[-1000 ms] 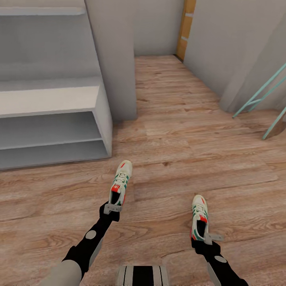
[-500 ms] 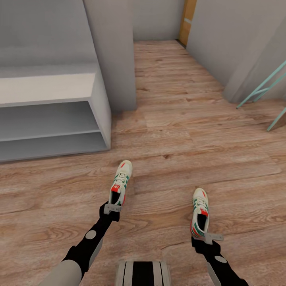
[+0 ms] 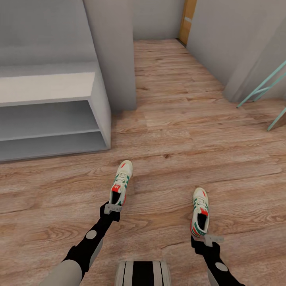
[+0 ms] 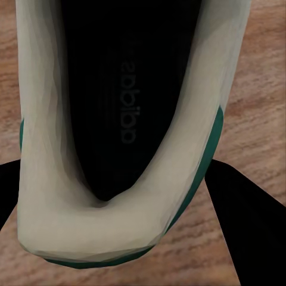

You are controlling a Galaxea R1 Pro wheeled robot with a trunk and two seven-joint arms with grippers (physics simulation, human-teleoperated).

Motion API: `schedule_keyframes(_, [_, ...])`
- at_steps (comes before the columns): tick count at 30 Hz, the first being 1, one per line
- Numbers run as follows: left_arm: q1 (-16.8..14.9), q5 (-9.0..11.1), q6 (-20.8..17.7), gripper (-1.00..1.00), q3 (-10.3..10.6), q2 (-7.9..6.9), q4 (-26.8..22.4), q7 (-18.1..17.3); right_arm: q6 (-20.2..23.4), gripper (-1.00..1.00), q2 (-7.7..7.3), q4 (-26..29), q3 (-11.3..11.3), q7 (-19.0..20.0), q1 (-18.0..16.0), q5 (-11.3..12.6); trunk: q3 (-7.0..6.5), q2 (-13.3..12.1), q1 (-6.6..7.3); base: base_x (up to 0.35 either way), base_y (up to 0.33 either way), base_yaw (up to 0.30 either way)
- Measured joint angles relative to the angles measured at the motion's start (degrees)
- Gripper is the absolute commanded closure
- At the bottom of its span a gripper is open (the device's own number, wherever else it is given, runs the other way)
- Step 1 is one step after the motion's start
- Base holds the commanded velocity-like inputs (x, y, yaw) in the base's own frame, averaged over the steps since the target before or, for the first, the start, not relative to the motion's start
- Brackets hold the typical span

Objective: Pick up the two gym shoes and the two sandals from the corridor floor and place them onto the hallstand (shoe rack) in the corridor, making sure they are on the rack and not on the floor. Arrange them so the two gym shoes are next to each other and the two sandals are next to each other.

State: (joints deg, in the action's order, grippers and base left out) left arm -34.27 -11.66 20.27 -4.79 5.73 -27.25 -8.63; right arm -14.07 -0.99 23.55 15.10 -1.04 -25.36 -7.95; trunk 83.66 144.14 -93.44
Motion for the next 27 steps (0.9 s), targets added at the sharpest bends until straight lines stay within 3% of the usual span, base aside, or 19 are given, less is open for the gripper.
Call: schedule_keyframes(27, [0.0,0.0,0.1,1.00,0.0,-0.01,0.1,-0.1,-1.6,-1.00,-0.06,-0.5,0.1,0.0,0.0,0.0,0.00,0.0,0.00,0.041,0.000,0.000])
